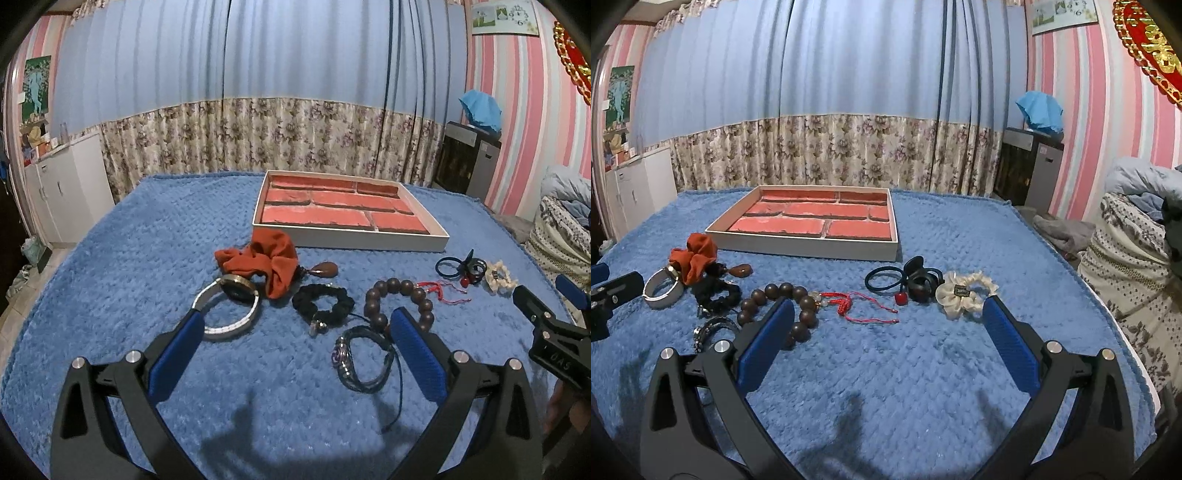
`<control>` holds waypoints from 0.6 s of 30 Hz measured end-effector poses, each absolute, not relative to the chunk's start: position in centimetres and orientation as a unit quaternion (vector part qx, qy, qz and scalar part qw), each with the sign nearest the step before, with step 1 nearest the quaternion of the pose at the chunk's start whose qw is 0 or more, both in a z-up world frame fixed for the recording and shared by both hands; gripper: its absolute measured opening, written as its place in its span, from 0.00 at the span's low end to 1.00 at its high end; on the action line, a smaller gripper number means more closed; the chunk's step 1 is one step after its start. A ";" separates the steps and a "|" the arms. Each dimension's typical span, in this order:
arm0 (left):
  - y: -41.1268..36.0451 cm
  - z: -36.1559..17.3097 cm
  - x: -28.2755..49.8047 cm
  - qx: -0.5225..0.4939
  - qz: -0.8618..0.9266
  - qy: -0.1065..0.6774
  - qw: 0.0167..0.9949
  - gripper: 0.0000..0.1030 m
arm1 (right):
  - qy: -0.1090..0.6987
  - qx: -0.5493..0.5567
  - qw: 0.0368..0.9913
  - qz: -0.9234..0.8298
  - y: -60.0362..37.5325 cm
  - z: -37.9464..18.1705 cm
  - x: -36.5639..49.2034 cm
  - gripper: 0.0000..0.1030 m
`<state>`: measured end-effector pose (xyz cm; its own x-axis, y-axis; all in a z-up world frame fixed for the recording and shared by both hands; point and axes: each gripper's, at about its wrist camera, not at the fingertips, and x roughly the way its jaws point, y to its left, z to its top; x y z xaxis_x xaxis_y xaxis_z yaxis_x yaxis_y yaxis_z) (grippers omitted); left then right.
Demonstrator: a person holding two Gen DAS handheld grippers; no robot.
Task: Organize jewelry
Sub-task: 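Grasp the black scrunchie with the left tool while the right tool grasps the red-string pendant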
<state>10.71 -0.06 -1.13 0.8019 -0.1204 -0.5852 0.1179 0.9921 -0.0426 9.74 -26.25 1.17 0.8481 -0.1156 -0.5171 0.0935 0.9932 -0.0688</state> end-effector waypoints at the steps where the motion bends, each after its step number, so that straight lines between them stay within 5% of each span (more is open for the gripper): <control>1: -0.2 -1.2 10.9 0.001 -0.063 0.309 0.949 0.95 | 0.274 -0.023 0.960 -0.055 -26.3 1.0 10.1 0.96; 8: -0.8 -1.5 13.3 0.006 -0.073 0.323 0.943 0.94 | 0.301 -0.027 0.952 -0.048 -26.4 0.5 12.5 0.96; 15: -1.8 -2.3 15.8 0.015 -0.089 0.351 0.932 0.80 | 0.316 -0.032 0.947 -0.046 -26.3 -0.2 14.8 0.96; 18: -2.1 -3.3 16.9 0.017 -0.096 0.368 0.925 0.72 | 0.336 -0.033 0.941 -0.034 -26.0 -1.2 16.4 0.86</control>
<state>16.85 -2.11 -3.30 0.7104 -0.1653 -0.6842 0.1909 0.9808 -0.0387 16.41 -26.02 -1.16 0.7714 -0.0858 -0.6306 0.0420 0.9956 -0.0841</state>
